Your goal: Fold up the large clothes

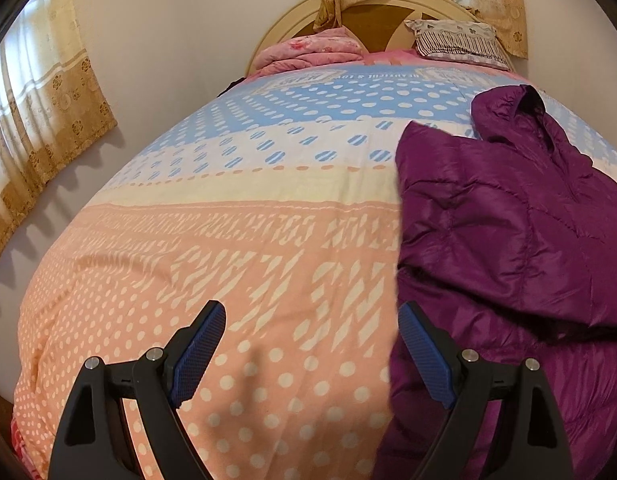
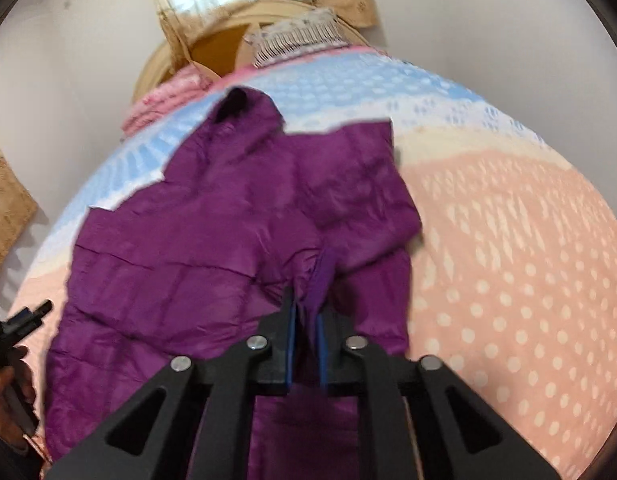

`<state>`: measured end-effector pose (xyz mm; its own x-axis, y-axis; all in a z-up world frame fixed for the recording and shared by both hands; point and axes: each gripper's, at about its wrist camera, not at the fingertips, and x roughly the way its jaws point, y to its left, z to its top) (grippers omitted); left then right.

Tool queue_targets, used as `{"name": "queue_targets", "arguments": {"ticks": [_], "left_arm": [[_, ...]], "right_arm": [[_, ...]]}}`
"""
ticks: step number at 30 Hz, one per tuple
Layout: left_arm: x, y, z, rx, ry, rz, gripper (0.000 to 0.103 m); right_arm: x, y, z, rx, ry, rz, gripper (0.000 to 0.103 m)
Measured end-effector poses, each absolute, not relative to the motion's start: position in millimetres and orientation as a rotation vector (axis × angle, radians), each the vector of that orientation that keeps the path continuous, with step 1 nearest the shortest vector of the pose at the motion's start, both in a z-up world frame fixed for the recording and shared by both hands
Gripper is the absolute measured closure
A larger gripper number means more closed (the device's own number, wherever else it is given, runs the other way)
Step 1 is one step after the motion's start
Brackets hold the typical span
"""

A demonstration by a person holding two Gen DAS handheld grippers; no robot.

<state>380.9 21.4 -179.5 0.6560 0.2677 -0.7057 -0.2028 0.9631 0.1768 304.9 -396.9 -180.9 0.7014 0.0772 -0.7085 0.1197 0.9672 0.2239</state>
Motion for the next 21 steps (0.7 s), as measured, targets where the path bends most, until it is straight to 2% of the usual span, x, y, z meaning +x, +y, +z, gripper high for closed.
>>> {"name": "queue_targets", "arguments": {"ticks": [1, 3, 6, 8, 10, 12, 17, 19, 21], "left_arm": [[382.7, 18.7, -176.2, 0.081, 0.808, 0.259, 0.015], [388.0, 8.6, -163.7, 0.077, 0.777, 0.236, 0.015], [398.8, -12.5, -145.0, 0.072, 0.724, 0.194, 0.015], [406.8, -26.4, -138.6, 0.072, 0.699, 0.164, 0.015], [420.6, -40.3, -140.6, 0.059, 0.700, 0.137, 0.015], [436.7, -50.1, -151.9, 0.076, 0.725, 0.151, 0.015], [467.4, -50.2, -198.9, 0.096, 0.842, 0.185, 0.015], [469.0, -47.1, -207.9, 0.074, 0.858, 0.172, 0.014], [468.3, -47.3, -210.7, 0.073, 0.855, 0.166, 0.014]], "right_arm": [[304.0, -396.0, -180.7, 0.250, 0.796, -0.045, 0.056], [293.4, -398.8, -168.3, 0.263, 0.734, -0.096, 0.039], [282.5, -396.3, -140.7, 0.250, 0.630, -0.153, 0.039], [282.9, -388.0, -126.0, 0.232, 0.586, -0.130, 0.042], [297.7, -373.5, -121.7, 0.206, 0.605, -0.069, 0.059], [316.4, -361.3, -128.6, 0.207, 0.650, -0.007, 0.067], [349.4, -359.1, -171.1, 0.206, 0.757, -0.017, 0.073], [355.3, -362.2, -189.5, 0.210, 0.799, -0.026, 0.079], [353.8, -363.4, -200.5, 0.202, 0.814, -0.027, 0.081]]}}
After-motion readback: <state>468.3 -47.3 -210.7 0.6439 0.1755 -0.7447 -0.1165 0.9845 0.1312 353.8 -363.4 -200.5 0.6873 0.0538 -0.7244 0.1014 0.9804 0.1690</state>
